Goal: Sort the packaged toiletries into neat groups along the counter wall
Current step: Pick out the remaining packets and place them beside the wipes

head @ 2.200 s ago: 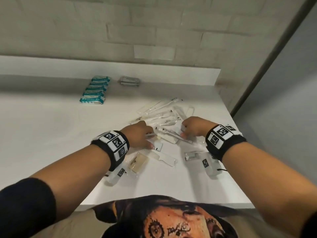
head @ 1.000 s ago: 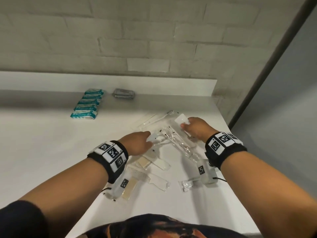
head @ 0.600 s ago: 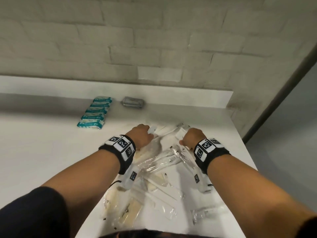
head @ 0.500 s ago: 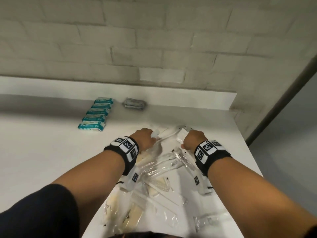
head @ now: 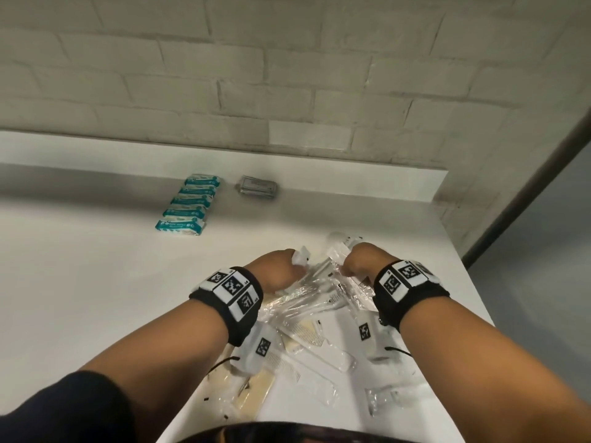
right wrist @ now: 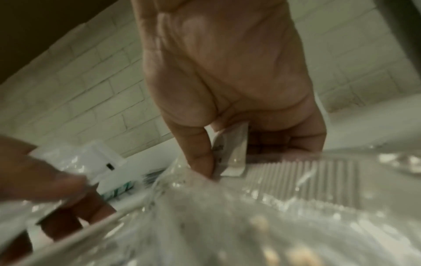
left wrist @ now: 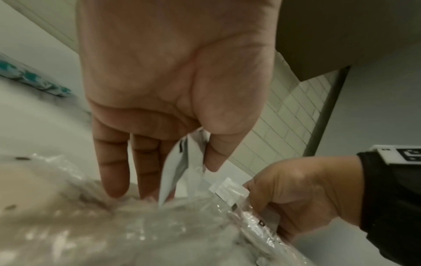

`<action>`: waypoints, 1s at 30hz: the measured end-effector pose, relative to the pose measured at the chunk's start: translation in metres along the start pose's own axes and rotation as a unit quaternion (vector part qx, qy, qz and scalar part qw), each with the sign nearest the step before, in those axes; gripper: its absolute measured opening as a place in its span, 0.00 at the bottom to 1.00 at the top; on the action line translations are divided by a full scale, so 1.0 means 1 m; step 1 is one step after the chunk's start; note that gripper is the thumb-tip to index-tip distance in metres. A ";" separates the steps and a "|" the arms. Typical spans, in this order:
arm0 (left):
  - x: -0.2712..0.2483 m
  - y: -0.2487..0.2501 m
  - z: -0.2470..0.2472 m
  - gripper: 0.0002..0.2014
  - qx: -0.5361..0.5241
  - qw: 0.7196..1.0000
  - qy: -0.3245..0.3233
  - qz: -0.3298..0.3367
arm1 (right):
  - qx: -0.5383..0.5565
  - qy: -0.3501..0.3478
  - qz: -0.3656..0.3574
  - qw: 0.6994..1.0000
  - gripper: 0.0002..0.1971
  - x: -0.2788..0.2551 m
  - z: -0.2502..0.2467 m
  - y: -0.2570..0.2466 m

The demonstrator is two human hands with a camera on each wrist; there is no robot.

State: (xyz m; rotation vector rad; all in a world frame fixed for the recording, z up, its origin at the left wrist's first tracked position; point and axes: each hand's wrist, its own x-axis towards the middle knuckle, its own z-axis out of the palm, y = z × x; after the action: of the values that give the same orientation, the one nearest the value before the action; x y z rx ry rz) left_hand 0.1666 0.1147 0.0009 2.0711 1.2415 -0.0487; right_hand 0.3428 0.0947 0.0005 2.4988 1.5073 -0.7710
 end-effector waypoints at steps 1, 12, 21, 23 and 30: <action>-0.003 -0.002 0.000 0.11 -0.020 1.000 0.001 -0.007 | -0.007 0.003 -0.003 1.000 0.18 -0.004 0.002 0.001; -0.038 -0.026 0.002 0.15 -0.140 0.982 0.116 -0.053 | 0.123 0.036 0.001 0.992 0.16 -0.025 0.013 0.002; -0.064 -0.036 0.004 0.12 -0.223 0.956 0.182 -0.058 | 0.280 -0.079 0.084 0.953 0.15 -0.026 0.018 0.023; -0.071 -0.040 0.003 0.09 -0.244 0.949 0.189 -0.058 | 0.273 -0.108 0.079 0.953 0.12 -0.029 0.022 0.020; -0.085 -0.051 0.003 0.10 -0.405 0.893 0.187 -0.058 | -0.034 -0.015 0.003 0.999 0.13 -0.023 0.027 -0.011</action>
State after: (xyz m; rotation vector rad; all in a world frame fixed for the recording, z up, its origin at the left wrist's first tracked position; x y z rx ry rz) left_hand 0.0822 0.0634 0.0025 1.2967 1.3001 0.7266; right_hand 0.3148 0.0727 -0.0102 2.4318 1.4889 -0.7389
